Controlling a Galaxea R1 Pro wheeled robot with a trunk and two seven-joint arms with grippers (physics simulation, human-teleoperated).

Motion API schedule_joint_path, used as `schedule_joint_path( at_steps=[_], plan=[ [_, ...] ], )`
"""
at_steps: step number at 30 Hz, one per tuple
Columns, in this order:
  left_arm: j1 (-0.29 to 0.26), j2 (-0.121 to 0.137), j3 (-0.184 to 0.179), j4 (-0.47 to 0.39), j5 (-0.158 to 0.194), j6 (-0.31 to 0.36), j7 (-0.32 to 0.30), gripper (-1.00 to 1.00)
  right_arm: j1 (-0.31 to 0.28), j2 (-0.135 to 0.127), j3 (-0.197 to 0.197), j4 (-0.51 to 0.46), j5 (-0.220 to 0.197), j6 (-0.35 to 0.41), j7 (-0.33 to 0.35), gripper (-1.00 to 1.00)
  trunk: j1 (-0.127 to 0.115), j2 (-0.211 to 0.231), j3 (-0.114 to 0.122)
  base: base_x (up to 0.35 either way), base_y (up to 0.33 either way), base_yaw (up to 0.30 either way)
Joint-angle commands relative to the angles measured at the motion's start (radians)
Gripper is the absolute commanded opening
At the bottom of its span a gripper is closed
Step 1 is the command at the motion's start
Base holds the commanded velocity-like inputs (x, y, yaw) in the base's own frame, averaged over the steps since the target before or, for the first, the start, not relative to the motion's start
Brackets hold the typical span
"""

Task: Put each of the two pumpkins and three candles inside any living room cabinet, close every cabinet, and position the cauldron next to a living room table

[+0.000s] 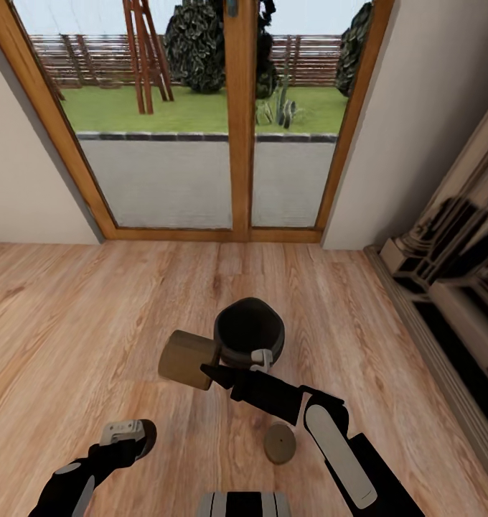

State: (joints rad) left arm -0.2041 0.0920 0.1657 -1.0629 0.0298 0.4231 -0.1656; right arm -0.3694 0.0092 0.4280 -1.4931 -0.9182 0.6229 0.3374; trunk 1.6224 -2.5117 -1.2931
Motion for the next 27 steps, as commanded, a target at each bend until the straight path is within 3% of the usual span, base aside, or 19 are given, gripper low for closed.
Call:
schedule_joint_path(
  at_steps=[1,27],
  plan=[
    [0.000,0.000,0.000,0.000,-0.001,0.000,0.000,-1.00,0.000,0.000,0.000,0.000,0.001,0.000,0.000,-1.00,0.000,0.000,0.004,-0.013,0.000,0.000],
    [0.000,-0.002,0.000,0.000,-0.004,-0.001,0.002,-1.00,0.000,0.001,0.001,0.001,0.001,0.000,-0.003,-1.00,-0.012,0.006,0.104,-0.097,0.000,0.000]
  ],
)
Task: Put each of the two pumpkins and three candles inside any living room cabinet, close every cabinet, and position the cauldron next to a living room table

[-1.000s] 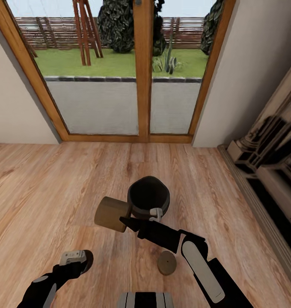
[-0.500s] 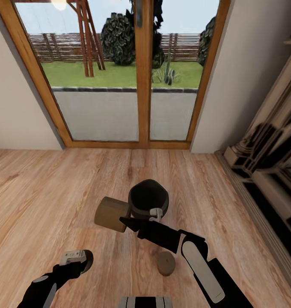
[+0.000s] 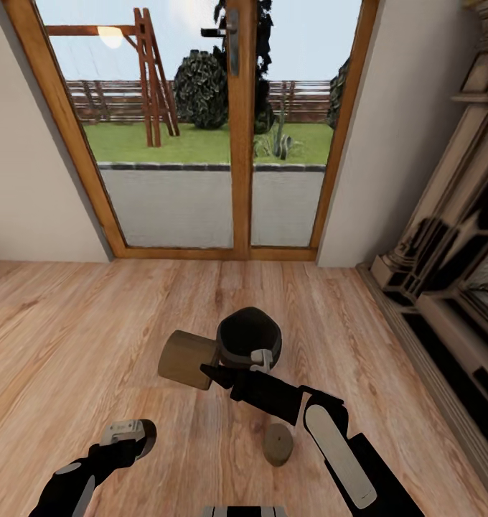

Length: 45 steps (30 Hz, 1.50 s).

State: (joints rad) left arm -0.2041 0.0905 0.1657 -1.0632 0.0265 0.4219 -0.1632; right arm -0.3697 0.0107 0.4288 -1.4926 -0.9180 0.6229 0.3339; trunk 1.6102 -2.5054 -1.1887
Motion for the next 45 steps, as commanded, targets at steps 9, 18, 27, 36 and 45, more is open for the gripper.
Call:
schedule_joint_path(
  at_steps=[9,18,27,36,45],
  plan=[
    [0.000,0.000,0.000,0.000,0.000,0.000,0.000,-1.00,0.000,0.000,0.000,0.000,0.001,-0.006,-0.001,-1.00,-0.004,0.002,0.035,-0.001,0.000,0.000],
    [0.000,0.000,0.000,0.000,0.000,0.000,-0.001,-1.00,0.000,0.000,0.013,-0.002,0.001,-0.031,-0.001,-1.00,-0.007,0.004,0.059,0.000,0.000,0.000],
    [0.000,0.000,0.000,0.000,0.000,0.000,-0.002,-1.00,0.000,0.000,0.021,-0.003,0.001,-0.025,-0.001,-1.00,-0.015,0.013,0.075,0.000,0.000,0.000],
    [0.000,0.000,0.000,0.000,-0.002,0.000,0.001,-1.00,0.000,0.000,0.021,-0.003,-0.001,-0.025,-0.003,-1.00,-0.049,0.076,0.088,0.000,0.000,0.000],
    [0.000,-0.001,0.000,0.000,-0.002,0.000,0.003,-1.00,0.000,0.000,0.021,-0.002,0.000,-0.030,0.000,-1.00,-0.084,0.139,0.104,0.000,0.000,0.000]
  ],
)
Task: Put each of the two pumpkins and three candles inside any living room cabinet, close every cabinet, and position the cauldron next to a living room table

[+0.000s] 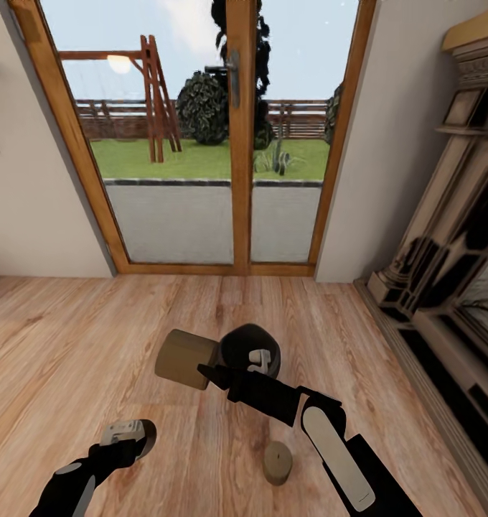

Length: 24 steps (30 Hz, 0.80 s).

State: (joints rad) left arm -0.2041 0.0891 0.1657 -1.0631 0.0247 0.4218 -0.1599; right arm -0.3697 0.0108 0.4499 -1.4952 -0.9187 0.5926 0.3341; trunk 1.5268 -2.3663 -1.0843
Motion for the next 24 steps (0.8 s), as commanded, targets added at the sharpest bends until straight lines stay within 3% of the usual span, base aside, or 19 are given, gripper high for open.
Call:
schedule_joint_path(
  at_steps=[1,24],
  plan=[
    [0.000,0.000,0.000,0.000,-0.001,0.000,0.000,-1.00,0.000,0.000,0.000,0.000,0.001,-0.001,0.001,-1.00,-0.004,0.007,0.003,0.000,0.000,0.000],
    [0.000,0.000,0.000,0.000,-0.003,0.000,0.002,-1.00,0.000,0.000,0.009,0.001,0.003,-0.003,0.000,-1.00,-0.092,0.168,0.074,0.000,0.000,0.000]
  ],
)
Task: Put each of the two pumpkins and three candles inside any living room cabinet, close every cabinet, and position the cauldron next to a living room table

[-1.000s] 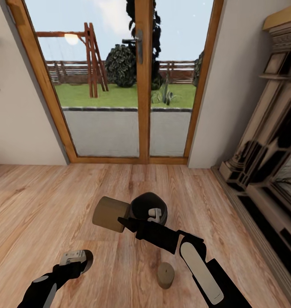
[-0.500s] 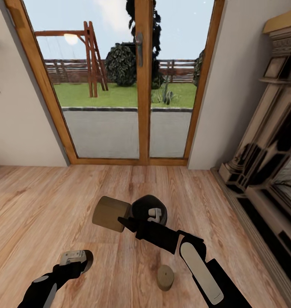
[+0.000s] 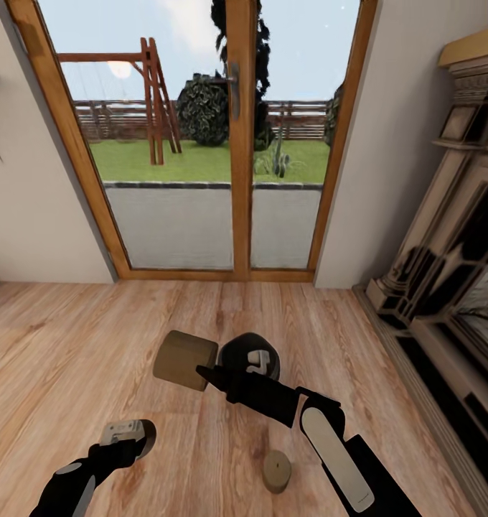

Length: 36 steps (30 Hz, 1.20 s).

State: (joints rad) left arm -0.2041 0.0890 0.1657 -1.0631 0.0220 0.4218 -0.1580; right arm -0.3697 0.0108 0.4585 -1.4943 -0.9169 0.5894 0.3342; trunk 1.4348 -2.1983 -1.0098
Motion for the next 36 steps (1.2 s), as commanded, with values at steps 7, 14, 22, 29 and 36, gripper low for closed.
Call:
schedule_joint_path(
  at_steps=[7,14,22,29,36],
  plan=[
    [0.000,-0.001,0.000,0.000,0.000,0.000,0.000,-1.00,0.000,0.001,0.028,0.003,0.063,-0.013,-0.001,-1.00,-0.027,0.049,0.022,0.000,0.000,0.000],
    [0.000,-0.001,0.000,0.000,-0.002,0.000,0.000,-1.00,0.000,0.002,0.030,0.004,0.076,-0.053,-0.001,-1.00,-0.054,0.098,0.044,0.000,0.000,0.000],
    [0.000,0.000,0.000,0.000,-0.002,0.000,0.000,-1.00,0.000,0.001,0.032,0.002,0.079,-0.076,-0.001,-1.00,-0.084,0.154,0.069,0.000,0.000,0.000],
    [0.000,0.000,0.000,0.000,-0.002,0.000,0.000,-1.00,0.000,0.001,0.032,0.002,0.079,-0.080,-0.001,-1.00,-0.111,0.203,0.091,0.000,0.000,0.000],
    [0.000,0.000,0.000,0.000,-0.002,0.000,0.000,-1.00,0.000,0.002,0.034,0.002,0.081,-0.080,-0.003,-1.00,-0.138,0.252,0.113,0.000,0.000,0.000]
  ],
)
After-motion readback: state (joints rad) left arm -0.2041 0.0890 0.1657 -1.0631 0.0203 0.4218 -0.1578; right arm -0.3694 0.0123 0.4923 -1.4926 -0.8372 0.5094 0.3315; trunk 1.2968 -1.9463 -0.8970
